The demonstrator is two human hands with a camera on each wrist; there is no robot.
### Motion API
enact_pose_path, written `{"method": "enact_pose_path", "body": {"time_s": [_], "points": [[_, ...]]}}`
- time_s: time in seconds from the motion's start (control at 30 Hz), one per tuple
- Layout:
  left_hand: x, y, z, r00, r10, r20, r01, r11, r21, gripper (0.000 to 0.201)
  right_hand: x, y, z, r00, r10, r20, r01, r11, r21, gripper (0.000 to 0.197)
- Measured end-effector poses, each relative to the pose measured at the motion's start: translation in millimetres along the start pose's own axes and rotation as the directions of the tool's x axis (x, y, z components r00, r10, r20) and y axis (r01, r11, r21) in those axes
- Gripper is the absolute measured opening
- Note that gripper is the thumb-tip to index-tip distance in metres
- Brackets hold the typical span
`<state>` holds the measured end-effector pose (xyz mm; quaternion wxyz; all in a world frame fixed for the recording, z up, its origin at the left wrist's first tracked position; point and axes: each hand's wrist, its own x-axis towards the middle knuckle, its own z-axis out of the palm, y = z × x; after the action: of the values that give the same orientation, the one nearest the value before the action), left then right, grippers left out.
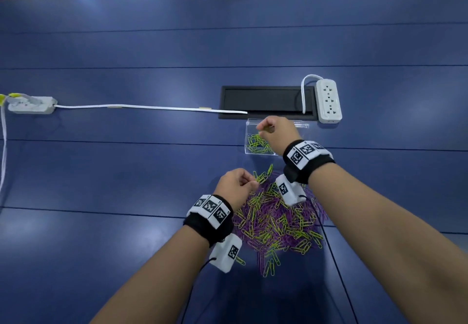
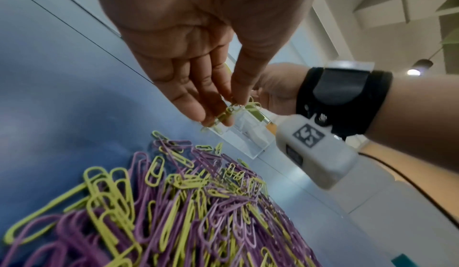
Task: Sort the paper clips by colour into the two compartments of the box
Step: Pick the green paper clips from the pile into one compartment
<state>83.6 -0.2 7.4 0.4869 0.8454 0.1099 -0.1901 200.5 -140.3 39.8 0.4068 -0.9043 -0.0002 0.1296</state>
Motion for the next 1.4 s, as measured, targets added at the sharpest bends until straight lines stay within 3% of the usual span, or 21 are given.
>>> {"method": "enact_pose_path", "body": {"time_s": [0.1,0.23,0.3,0.37,0.43,0.5,0.6,0.67,0.73,0.8,0.87,1.0,1.1,1.17,1.27,1.4], "points": [[2,7,-8,1.0,0.006,0.011,-0.005,0.996,-0.094,0.014,-6,6,-7,1.0,0.007,-0.004,-0.007,1.0,-0.027,0.017],[18,28,-17,0.999,0.043,-0.026,-0.047,0.985,-0.167,0.015,-30,21,-19,0.99,-0.001,-0.14,0.007,0.999,0.042,0.017],[36,42,-21,0.995,0.071,-0.075,-0.083,0.981,-0.175,0.017,-46,34,-15,0.995,-0.015,-0.095,0.012,0.999,-0.033,0.02],[57,57,-22,0.981,0.113,-0.157,-0.139,0.977,-0.162,0.019,-54,46,-3,0.997,-0.037,0.068,0.047,0.986,-0.162,0.026],[77,70,-21,0.96,0.168,-0.226,-0.184,0.981,-0.054,0.014,-54,54,11,0.97,-0.052,0.238,0.119,0.954,-0.277,0.031],[91,76,-16,0.946,0.204,-0.251,-0.193,0.979,0.069,0.011,-50,58,22,0.951,-0.076,0.299,0.187,0.914,-0.36,0.035],[102,68,-7,0.96,0.202,-0.194,-0.143,0.95,0.278,0.01,-46,62,29,0.952,-0.131,0.277,0.24,0.88,-0.409,0.034],[101,62,-3,0.965,0.22,-0.141,-0.138,0.889,0.437,0.003,-46,66,30,0.945,-0.156,0.287,0.277,0.848,-0.452,0.028],[97,57,-1,0.956,0.279,-0.097,-0.182,0.816,0.549,0.011,-48,70,30,0.941,-0.179,0.286,0.302,0.824,-0.479,0.021],[88,53,0,0.93,0.355,-0.092,-0.234,0.768,0.597,0.017,-51,74,29,0.944,-0.188,0.273,0.301,0.83,-0.469,0.018],[73,45,2,0.908,0.391,-0.152,-0.245,0.788,0.565,0.011,-54,77,26,0.954,-0.162,0.25,0.258,0.869,-0.422,0.017],[47,26,17,0.96,0.255,-0.114,-0.164,0.845,0.509,0.005,-64,85,5,0.999,0.046,0.016,-0.042,0.983,-0.179,0.012],[45,17,30,0.988,0.145,-0.051,-0.097,0.844,0.528,0.012,-72,97,-14,0.97,0.194,-0.143,-0.201,0.979,-0.031,0.009],[47,14,37,0.992,0.125,-0.025,-0.089,0.819,0.566,0.018,-74,100,-18,0.967,0.211,-0.14,-0.219,0.975,-0.047,0.016],[48,13,42,0.993,0.115,-0.019,-0.078,0.779,0.623,0.02,-71,100,-11,0.988,0.127,-0.083,-0.14,0.975,-0.172,0.028],[54,11,40,1.0,0.012,-0.026,0.006,0.801,0.599,0.023,-62,101,3,0.998,0.06,0.008,-0.054,0.937,-0.346,0.027]]}}
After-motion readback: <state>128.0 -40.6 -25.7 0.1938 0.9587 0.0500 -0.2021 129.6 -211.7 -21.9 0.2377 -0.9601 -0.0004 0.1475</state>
